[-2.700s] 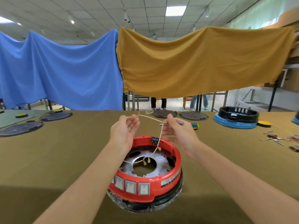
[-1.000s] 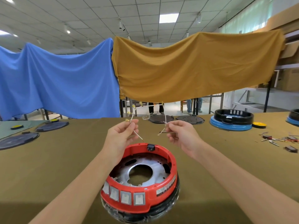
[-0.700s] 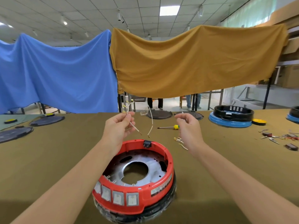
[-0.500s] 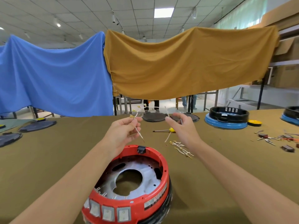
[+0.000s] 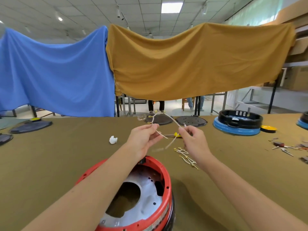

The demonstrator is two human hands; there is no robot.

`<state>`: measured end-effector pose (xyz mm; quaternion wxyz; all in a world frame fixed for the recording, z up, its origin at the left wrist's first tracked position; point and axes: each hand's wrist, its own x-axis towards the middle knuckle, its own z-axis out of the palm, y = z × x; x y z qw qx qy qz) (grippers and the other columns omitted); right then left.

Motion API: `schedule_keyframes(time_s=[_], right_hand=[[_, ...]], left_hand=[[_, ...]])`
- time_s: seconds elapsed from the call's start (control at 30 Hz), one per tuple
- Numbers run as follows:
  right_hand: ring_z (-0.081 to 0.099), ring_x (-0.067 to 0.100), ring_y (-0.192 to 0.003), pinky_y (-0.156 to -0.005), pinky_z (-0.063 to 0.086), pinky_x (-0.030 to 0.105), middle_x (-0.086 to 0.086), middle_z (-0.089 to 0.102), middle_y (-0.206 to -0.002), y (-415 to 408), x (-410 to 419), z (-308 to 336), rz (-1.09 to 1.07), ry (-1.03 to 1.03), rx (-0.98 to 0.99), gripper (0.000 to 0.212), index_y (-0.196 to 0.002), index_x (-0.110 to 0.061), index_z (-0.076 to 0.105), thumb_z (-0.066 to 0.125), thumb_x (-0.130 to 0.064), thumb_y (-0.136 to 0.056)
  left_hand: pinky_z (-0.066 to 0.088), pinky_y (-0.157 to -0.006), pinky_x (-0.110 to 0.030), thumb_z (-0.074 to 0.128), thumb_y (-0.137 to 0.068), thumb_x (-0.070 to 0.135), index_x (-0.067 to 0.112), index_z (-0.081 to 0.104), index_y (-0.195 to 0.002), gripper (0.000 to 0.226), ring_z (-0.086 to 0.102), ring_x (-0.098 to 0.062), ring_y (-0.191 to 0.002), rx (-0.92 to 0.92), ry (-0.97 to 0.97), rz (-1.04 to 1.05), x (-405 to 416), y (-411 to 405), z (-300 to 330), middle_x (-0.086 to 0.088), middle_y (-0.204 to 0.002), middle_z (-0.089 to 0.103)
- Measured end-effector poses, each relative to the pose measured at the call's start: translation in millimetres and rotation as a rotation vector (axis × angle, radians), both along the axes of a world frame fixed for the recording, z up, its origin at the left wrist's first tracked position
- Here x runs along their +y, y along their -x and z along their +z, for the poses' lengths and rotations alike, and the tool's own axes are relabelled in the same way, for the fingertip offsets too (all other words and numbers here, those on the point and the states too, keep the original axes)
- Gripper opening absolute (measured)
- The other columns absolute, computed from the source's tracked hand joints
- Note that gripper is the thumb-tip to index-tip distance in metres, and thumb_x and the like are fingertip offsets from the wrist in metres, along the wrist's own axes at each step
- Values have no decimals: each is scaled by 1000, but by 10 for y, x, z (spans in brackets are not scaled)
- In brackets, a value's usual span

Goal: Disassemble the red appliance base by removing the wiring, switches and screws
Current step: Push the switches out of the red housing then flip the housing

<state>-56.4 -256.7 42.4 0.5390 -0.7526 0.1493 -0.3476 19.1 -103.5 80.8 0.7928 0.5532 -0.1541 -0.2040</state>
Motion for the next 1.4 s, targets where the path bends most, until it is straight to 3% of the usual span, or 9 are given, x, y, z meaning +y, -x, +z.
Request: schedule_keyframes(time_s=[0.17,0.3,0.4,0.57,0.7,0.9,1.13,1.27,1.4], right_hand=[[43,15,-60,-59,39,32,2,53,-68,-38,-499,-184,-314,-277,91,14,-90,-14,68,59,-23,-96],[53,19,-64,-62,46,33,8,61,-71,-79,-727,-462,-365,-31,339,29,-87,-5,71,55,-26,-99],[62,24,-77,-76,53,38,7,67,-79,-82,-785,-602,-491,194,428,40,-82,-5,68,49,-34,-102],[55,20,-94,-83,44,33,4,63,-105,-18,-816,-661,-488,154,326,25,-114,-9,64,46,-20,-102],[60,21,-92,-81,51,39,5,65,-115,31,-734,-661,-377,242,276,29,-125,-11,59,38,-14,-105],[52,20,-57,-58,46,41,9,65,-85,119,-537,-604,-255,364,188,29,-134,-21,41,37,-17,-106],[64,22,-83,-73,51,40,3,67,-88,304,61,-432,-85,370,124,28,-132,-25,47,44,-22,-105],[57,-3,-64,-61,41,26,-2,70,-86,296,361,-278,90,355,164,25,-126,-30,53,48,-20,-103],[58,1,-84,-67,39,9,-11,65,-94,239,436,-273,33,412,254,22,-121,-20,62,51,-17,-102]], left_hand=[[50,-90,-27,70,-89,40,11,65,-106,34,64,-14,-96,-572,-801,-111,-19,-105,-3,-2,-105,65],[40,-97,-27,60,-91,52,18,45,-143,64,54,-15,-120,-841,-1153,-91,267,-266,-15,0,-135,56],[39,-105,-31,50,-94,58,23,48,-139,57,51,-14,-124,-887,-1316,-173,482,-379,-126,3,-137,53],[41,-75,-27,29,-95,65,34,51,-73,44,51,-5,-74,-898,-1253,-295,635,-417,-228,15,-77,52],[44,-89,-26,41,-97,56,28,65,-104,38,57,-5,-94,-932,-1229,-347,719,-408,-113,12,-101,62],[45,-98,-28,52,-97,47,38,53,-127,31,56,-3,-110,-765,-1134,-294,1442,-349,-18,13,-118,59],[48,-97,-30,46,-104,22,23,67,-110,22,65,-11,-102,-617,-906,-70,1762,-160,-397,7,-108,70],[47,-92,-34,45,-101,18,16,68,-104,24,62,-20,-99,-687,-1021,118,1641,-169,-460,-1,-105,69],[47,-81,-34,41,-99,21,15,64,-103,24,60,-25,-96,-640,-1108,197,1570,-182,-458,-5,-102,66]])
